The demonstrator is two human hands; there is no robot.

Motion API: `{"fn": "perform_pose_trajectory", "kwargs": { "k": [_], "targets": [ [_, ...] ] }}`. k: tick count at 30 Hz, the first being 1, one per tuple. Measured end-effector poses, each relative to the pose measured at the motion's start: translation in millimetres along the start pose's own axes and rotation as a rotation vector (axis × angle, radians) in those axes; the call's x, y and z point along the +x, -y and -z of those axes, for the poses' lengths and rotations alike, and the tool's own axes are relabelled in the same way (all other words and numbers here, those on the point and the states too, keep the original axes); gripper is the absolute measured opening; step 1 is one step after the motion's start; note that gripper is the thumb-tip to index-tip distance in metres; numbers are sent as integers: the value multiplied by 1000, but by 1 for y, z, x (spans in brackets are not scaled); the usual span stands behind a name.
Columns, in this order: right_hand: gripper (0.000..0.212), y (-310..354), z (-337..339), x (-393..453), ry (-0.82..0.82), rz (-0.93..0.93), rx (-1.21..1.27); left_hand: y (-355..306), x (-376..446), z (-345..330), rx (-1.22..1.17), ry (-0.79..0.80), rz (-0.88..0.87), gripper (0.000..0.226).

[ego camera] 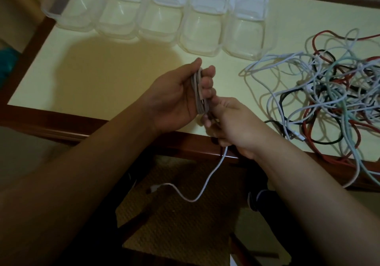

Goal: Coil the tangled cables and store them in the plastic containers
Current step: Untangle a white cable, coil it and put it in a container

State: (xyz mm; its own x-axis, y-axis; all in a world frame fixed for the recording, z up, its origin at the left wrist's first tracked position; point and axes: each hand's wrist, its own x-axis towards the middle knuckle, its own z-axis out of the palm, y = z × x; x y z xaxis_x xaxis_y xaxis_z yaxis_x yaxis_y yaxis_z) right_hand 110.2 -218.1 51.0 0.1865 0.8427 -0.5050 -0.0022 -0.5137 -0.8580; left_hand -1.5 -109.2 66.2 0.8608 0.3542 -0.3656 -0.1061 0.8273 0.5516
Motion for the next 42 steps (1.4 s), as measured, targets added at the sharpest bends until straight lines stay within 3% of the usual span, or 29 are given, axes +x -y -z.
{"fn": "perform_pose_trajectory", "kwargs": {
  "k": [3,6,9,12,17,22,24,27,30,33,37,42],
  "targets": [
    [48,4,0,-3,61,-14,-75,1,3,-1,-116,-108,-103,38],
    [43,5,-3,-7,110,-3,-251,5,8,-1,4,-207,-232,42],
    [43,12,-4,-15,74,50,-344,5,11,5,359,-290,-360,48],
    [35,19,-4,-26,-111,234,-483,3,6,11,830,-310,-457,46],
    [36,20,5,-32,-209,358,-278,4,3,13,1073,-230,-459,52],
    [34,15,16,-27,-385,542,-385,4,-3,4,1195,-121,-266,60],
    [32,10,19,-24,-436,556,-371,5,-5,0,1086,-74,-119,64],
    [30,11,22,-20,-464,531,-283,-1,-6,-1,671,164,108,63],
    [25,16,21,-16,-326,544,-254,-7,-8,1,425,387,182,57],
    [39,17,13,-15,-248,576,-271,-8,-10,3,208,521,211,52],
    [48,14,5,-14,-256,583,-215,-7,-9,3,23,593,224,55],
    [43,8,-12,-15,-355,519,-133,-4,-4,3,-90,540,234,57]
  ]
}}
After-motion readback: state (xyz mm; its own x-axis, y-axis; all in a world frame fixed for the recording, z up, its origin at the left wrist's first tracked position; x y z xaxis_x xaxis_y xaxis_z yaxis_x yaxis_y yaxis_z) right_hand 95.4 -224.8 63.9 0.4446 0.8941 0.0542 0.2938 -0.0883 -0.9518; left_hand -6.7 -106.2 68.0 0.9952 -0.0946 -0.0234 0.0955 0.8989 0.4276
